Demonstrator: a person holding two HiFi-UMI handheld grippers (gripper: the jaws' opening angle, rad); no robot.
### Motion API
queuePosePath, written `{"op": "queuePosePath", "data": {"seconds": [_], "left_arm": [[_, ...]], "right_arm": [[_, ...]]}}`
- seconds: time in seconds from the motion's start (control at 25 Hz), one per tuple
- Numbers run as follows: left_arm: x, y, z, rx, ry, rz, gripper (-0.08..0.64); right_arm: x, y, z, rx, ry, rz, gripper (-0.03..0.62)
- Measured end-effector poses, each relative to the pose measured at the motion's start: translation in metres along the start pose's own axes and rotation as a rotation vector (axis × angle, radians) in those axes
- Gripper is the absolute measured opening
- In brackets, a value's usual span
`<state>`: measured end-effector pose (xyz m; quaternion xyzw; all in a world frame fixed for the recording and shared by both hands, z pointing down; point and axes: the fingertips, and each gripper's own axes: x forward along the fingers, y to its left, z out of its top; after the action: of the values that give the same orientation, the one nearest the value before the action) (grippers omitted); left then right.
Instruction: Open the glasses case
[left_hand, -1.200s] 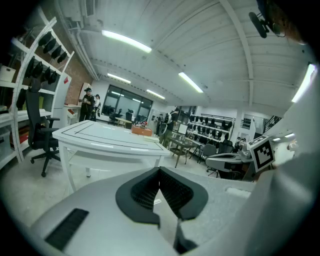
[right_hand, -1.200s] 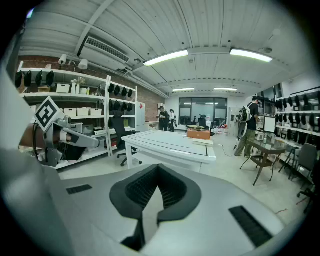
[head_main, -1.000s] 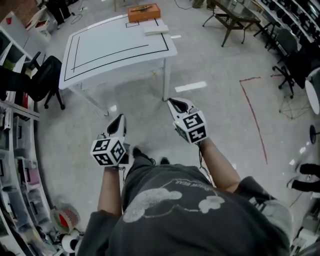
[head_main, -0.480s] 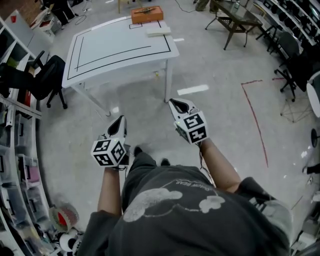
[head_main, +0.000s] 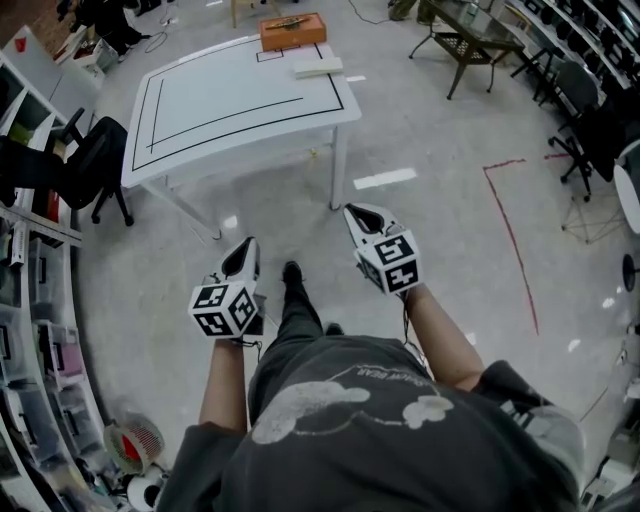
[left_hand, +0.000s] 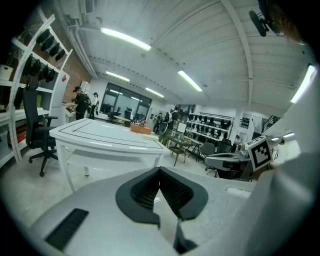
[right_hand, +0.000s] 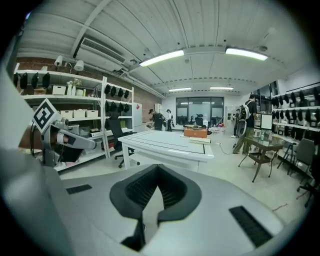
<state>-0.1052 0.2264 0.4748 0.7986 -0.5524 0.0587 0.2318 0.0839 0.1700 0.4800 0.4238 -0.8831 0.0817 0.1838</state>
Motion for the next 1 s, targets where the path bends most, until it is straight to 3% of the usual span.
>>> {"op": "queuePosePath", "data": {"seconds": [0.44, 1.0], "left_arm": [[0.093, 0.064, 0.05, -0.022, 0.012, -0.034, 0.003], [0.21, 0.165, 0.132, -0.024, 0.038, -0.106, 0.003]], "right_arm": [[0.088, -0.05, 0.025, 0.022, 0.038, -0.05, 0.0], [0.225, -0.1, 0.086, 0.028, 0.087, -0.118, 0.0]]}}
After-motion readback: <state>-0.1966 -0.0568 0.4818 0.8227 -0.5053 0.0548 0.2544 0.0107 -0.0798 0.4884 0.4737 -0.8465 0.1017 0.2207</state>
